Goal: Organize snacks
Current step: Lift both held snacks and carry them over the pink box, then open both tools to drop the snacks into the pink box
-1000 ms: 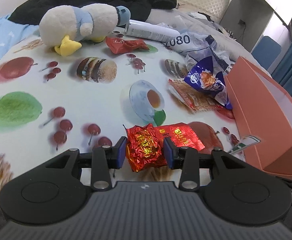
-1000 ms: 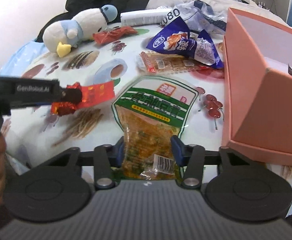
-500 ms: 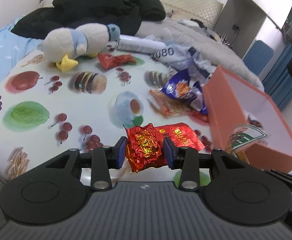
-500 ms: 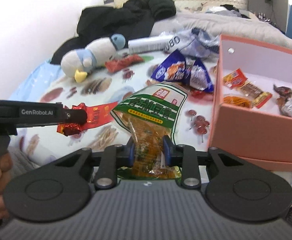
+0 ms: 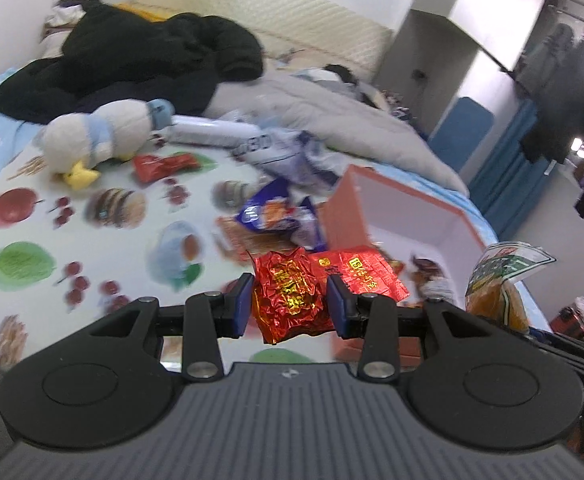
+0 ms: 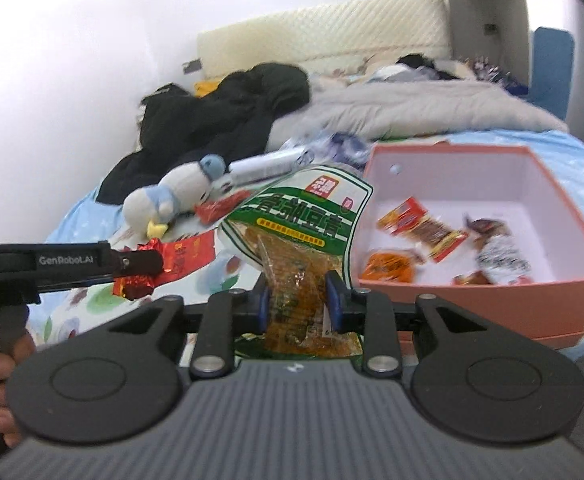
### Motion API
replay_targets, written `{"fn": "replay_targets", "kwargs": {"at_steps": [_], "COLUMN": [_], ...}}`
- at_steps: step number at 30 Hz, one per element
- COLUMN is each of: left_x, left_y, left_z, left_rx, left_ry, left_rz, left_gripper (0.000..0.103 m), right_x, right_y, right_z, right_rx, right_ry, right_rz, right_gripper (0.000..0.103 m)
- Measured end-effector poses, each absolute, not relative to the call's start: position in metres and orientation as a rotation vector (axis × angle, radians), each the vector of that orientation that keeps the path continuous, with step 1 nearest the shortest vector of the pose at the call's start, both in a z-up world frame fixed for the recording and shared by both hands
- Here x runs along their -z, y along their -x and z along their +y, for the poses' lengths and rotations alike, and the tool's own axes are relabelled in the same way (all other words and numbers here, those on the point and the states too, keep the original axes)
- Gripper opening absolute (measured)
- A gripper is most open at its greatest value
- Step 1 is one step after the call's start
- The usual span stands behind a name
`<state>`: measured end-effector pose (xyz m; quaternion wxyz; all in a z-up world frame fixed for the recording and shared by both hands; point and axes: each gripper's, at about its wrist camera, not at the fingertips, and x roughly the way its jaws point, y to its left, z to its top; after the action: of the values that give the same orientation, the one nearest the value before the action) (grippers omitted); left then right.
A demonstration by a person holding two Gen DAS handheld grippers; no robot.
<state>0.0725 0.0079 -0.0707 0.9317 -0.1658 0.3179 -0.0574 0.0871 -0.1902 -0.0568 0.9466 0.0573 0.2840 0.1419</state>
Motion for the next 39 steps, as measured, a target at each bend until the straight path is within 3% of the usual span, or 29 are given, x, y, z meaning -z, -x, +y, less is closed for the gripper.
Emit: {"fn": "replay_targets", "kwargs": {"at_steps": [14,39], "left_x": [0.064,0.101], "left_y": [-0.118,-0.284], "left_z": [-0.074,-0.158], "left_rx": [0.286,0.335], "left_ry": [0.293,0.215], "left_rz": [0.678,0.877], "left_gripper": [0.045,0.045], "right_x": [0.052,0.101], "right_y": [-0.082,-0.232], "right_z": [-0.264,-0.327], "right_rx": [-0.133,-0.084], "right_ry": [-0.168,-0.174], "right_rz": [0.560,0.677], "right_gripper": [0.031,0.036]}}
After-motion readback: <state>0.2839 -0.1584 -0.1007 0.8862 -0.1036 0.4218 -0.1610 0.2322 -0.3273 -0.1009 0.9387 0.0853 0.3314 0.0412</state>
